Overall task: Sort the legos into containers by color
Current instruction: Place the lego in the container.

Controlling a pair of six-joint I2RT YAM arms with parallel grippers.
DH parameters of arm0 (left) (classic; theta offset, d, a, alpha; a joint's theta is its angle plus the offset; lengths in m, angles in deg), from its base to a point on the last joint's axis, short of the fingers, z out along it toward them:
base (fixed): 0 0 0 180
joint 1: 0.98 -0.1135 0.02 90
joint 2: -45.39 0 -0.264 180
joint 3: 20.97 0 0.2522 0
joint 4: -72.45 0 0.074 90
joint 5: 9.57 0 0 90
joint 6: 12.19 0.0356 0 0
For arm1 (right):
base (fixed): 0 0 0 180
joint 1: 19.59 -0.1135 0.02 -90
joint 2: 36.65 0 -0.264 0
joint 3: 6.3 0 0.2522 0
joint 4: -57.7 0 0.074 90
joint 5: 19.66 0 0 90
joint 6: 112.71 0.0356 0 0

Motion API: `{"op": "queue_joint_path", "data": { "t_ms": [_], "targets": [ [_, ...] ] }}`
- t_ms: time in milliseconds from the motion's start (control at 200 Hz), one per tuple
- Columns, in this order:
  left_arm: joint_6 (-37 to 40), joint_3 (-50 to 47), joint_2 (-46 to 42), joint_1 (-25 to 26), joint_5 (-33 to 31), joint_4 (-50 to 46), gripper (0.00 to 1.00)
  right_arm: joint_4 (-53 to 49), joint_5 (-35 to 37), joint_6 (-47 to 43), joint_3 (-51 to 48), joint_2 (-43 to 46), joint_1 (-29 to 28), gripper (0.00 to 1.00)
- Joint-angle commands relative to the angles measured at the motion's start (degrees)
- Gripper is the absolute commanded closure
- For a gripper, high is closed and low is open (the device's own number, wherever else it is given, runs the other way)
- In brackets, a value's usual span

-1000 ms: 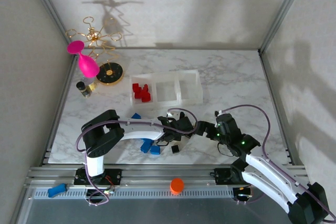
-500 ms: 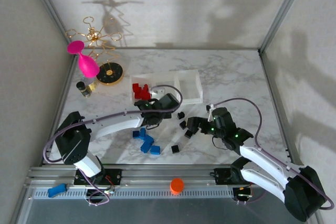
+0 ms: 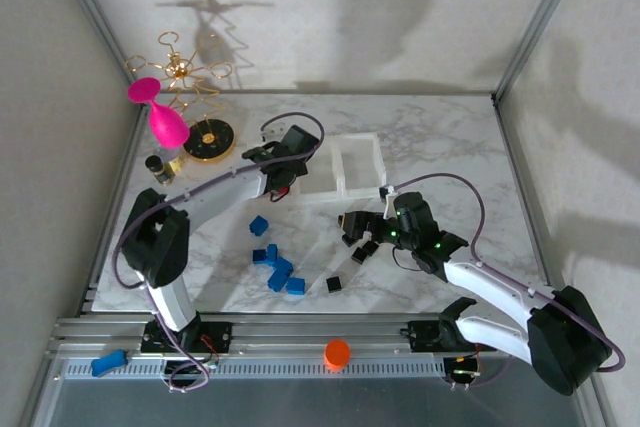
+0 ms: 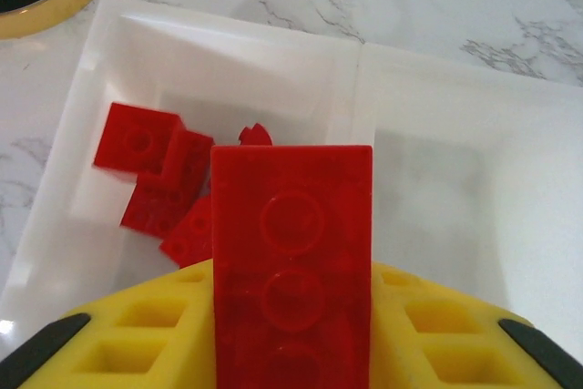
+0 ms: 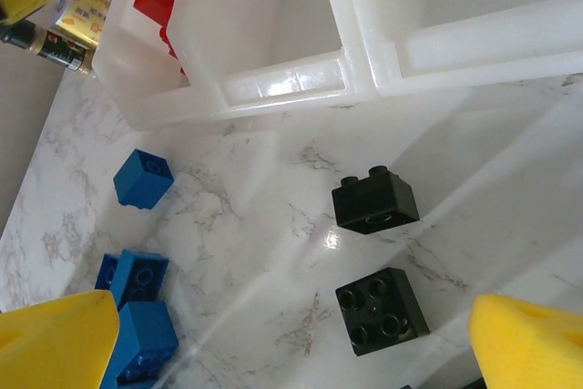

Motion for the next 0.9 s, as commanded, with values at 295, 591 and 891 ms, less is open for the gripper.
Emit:
{"op": "queue_joint_path", "data": {
  "t_ms": [295,591,891],
  "targets": [
    [0.2,2.8,6.3,-5.9,0.2,1.0,0.55,-0.3,1.3,-1.7,1.3,0.9,-0.5,0.01],
    [0.9,0.0,-2.6,-5.2,2.2,0.7,0.4,-9.5,6.5,-3.6,4.0,3.5,-0.5,0.01],
    [-2.0,-14.6,-18.9,3.5,3.0,4.4,0.33,-18.3,8.9,-2.3,5.2,2.9,-0.6,0.01]
  ]
}}
